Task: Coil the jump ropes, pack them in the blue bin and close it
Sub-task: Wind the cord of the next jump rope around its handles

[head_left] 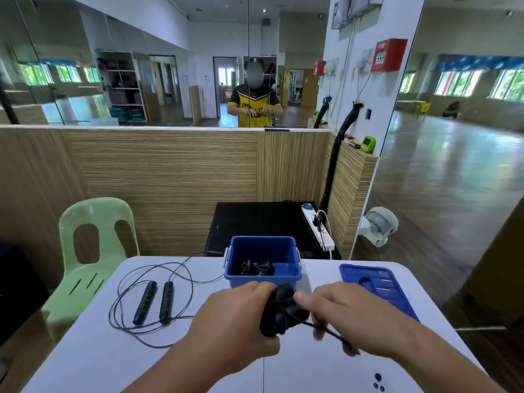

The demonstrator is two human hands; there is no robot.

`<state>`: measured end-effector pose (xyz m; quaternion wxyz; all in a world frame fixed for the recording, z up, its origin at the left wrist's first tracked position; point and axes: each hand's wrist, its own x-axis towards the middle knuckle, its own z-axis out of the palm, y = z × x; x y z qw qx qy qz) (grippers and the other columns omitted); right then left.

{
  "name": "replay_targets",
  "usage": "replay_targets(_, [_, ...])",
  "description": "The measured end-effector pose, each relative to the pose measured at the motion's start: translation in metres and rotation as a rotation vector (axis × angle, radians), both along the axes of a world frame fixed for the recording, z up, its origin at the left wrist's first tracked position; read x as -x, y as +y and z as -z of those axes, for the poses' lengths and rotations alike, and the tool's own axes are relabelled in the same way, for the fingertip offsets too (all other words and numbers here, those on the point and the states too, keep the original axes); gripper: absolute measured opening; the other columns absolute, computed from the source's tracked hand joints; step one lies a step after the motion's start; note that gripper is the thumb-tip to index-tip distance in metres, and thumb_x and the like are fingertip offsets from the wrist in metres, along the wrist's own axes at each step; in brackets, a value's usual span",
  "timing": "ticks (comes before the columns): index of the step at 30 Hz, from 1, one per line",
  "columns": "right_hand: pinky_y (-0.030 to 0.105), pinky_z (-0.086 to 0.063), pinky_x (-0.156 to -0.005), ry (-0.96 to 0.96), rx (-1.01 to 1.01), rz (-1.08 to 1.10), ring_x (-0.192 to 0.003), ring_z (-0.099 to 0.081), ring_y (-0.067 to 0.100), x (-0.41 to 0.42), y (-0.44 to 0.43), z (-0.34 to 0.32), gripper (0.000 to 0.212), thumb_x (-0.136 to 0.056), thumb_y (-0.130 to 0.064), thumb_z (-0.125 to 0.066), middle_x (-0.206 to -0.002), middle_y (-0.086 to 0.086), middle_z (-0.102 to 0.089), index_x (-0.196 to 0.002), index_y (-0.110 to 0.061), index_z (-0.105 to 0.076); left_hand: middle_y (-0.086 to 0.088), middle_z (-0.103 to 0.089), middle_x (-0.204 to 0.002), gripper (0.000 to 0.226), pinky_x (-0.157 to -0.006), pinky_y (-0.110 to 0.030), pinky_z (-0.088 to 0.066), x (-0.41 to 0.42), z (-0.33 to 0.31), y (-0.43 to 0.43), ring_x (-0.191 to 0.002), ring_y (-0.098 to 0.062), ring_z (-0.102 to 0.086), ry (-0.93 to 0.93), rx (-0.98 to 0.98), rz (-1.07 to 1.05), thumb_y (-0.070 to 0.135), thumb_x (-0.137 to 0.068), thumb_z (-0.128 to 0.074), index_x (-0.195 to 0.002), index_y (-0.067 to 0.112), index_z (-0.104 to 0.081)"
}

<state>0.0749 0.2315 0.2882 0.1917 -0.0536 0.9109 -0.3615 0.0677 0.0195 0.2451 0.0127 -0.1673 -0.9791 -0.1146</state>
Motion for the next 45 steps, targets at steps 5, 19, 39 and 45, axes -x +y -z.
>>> replay_targets(5, [0.025,-0.042,-0.066,-0.137,0.076,-0.135,-0.061,-0.053,0.007,-0.001,-0.006,0.012,0.024,-0.099,-0.043,-0.054,-0.072,0.001,-0.075,-0.103,-0.024,-0.067,0.02,-0.06,-0.109,0.05,-0.068,-0.027,-0.045,0.01,0.0,-0.006,-0.091,-0.012,-0.059,0.032,-0.06,-0.05,0.053,-0.072,-0.064,-0.118,0.045,-0.046])
replay_targets(19, [0.033,-0.059,-0.078,0.036,0.366,0.186,-0.076,-0.072,0.008,-0.002,-0.039,0.056,0.029,-0.091,-0.044,-0.066,-0.08,-0.004,-0.077,-0.086,-0.015,-0.072,0.017,-0.058,-0.12,0.067,-0.08,-0.029,-0.05,0.022,0.001,0.003,-0.1,-0.014,-0.064,0.178,-0.019,-0.019,0.067,-0.077,-0.065,-0.135,0.044,-0.039])
replay_targets(39, [0.016,-0.014,-0.038,-0.437,1.205,0.342,-0.045,-0.013,0.011,0.001,-0.03,0.098,0.027,-0.075,-0.023,-0.064,-0.058,0.003,-0.018,-0.061,-0.007,-0.047,0.016,-0.071,-0.094,0.061,-0.07,-0.026,-0.061,0.034,-0.009,-0.008,-0.076,-0.006,-0.07,-0.292,-0.526,-0.045,0.044,-0.064,-0.085,-0.12,0.04,-0.061])
replay_targets(45, [0.022,-0.015,-0.045,-0.037,0.863,0.359,-0.045,-0.021,0.012,0.004,-0.025,0.076,0.04,-0.102,-0.005,-0.042,-0.054,0.001,-0.031,-0.068,-0.01,-0.064,-0.005,-0.072,-0.079,0.03,-0.067,-0.035,-0.062,0.032,-0.012,-0.009,-0.065,-0.019,-0.069,-0.551,-0.896,-0.05,0.014,-0.078,-0.084,-0.105,0.021,-0.074])
